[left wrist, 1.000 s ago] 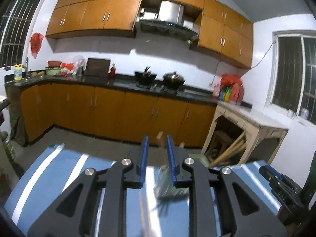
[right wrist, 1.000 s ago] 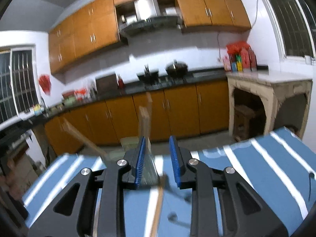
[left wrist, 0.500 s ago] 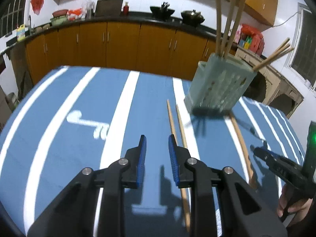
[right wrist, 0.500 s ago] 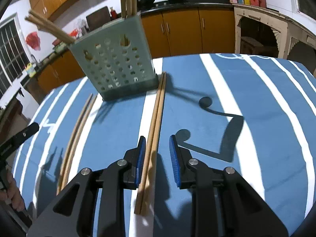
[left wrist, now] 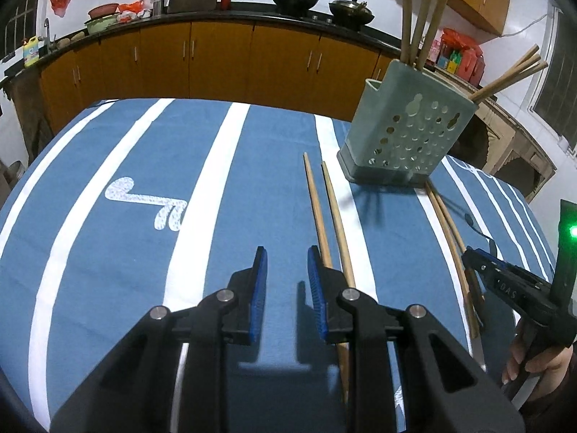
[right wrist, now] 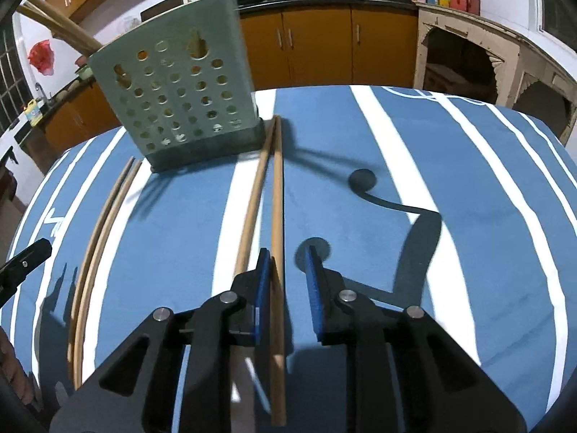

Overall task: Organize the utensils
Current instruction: 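Move both open tools back down over the loose chopsticks, then close the left tool on a wooden chopstick while the right tool grasps another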

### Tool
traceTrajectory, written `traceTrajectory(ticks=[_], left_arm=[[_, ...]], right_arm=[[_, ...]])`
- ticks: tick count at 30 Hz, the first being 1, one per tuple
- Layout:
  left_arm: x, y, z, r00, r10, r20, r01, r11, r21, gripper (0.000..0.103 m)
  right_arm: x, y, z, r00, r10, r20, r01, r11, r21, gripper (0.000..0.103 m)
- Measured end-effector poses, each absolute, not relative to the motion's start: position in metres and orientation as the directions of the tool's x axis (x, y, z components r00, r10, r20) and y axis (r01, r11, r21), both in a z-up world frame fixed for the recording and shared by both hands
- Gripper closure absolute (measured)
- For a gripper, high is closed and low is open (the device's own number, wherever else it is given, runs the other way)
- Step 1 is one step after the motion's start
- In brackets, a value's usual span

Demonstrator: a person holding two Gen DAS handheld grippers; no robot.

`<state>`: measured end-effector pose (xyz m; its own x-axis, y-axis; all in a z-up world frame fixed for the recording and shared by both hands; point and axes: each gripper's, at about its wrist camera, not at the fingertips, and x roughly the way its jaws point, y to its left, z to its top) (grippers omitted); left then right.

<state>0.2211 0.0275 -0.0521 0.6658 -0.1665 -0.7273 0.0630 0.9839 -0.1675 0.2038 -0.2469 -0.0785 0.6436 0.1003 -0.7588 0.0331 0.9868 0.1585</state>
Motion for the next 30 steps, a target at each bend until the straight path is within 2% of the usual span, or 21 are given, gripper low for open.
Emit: traceTrajectory(ticks=[3, 4, 5, 9, 16, 19, 20, 30], left_arm=[[0.223, 0.024, -0.056, 0.652, -0.182, -0.736, 0.076, 0.982, -0.175, 0.079], [0.224, 0.021, -0.058, 0.647, -0.187, -0.74, 0.082, 0.981, -0.176, 0.079], [0.225, 0.019, -0.059, 0.642, -0.194, -0.742, 0.091, 0.98, -0.177, 0.079], [0.226, 0.01, -0.062, 0.627, -0.214, -0.749, 0.132, 0.977, -0.168, 0.079], [0.229, -0.007, -0.073, 0.593, -0.223, -0.774, 0.174, 0.974, -0.148, 0.083], [0.23, -0.012, -0.079, 0.58, -0.198, -0.79, 0.175, 0.978, -0.117, 0.091], [0.23, -0.012, -0.079, 0.586, -0.19, -0.788, 0.173, 0.979, -0.108, 0.094], [0.249, 0.025, -0.079, 0.62, -0.08, -0.781, 0.045, 0.997, -0.067, 0.095]], right_arm=[[0.201, -0.241, -0.079, 0.645, 0.063, -0.761, 0.021, 0.995, 0.1, 0.084], [0.202, -0.241, -0.079, 0.646, 0.035, -0.762, 0.032, 0.997, 0.073, 0.094], [0.203, -0.243, -0.079, 0.646, 0.023, -0.763, 0.047, 0.996, 0.07, 0.095], [0.203, -0.263, -0.08, 0.643, 0.029, -0.765, 0.11, 0.985, 0.13, 0.096], [0.2, -0.265, -0.081, 0.648, 0.026, -0.761, 0.105, 0.987, 0.123, 0.096], [0.2, -0.265, -0.081, 0.645, 0.032, -0.764, 0.099, 0.987, 0.125, 0.095], [0.199, -0.264, -0.081, 0.644, 0.034, -0.764, 0.096, 0.988, 0.124, 0.095], [0.194, -0.281, -0.082, 0.654, 0.013, -0.757, 0.141, 0.98, 0.139, 0.096]])
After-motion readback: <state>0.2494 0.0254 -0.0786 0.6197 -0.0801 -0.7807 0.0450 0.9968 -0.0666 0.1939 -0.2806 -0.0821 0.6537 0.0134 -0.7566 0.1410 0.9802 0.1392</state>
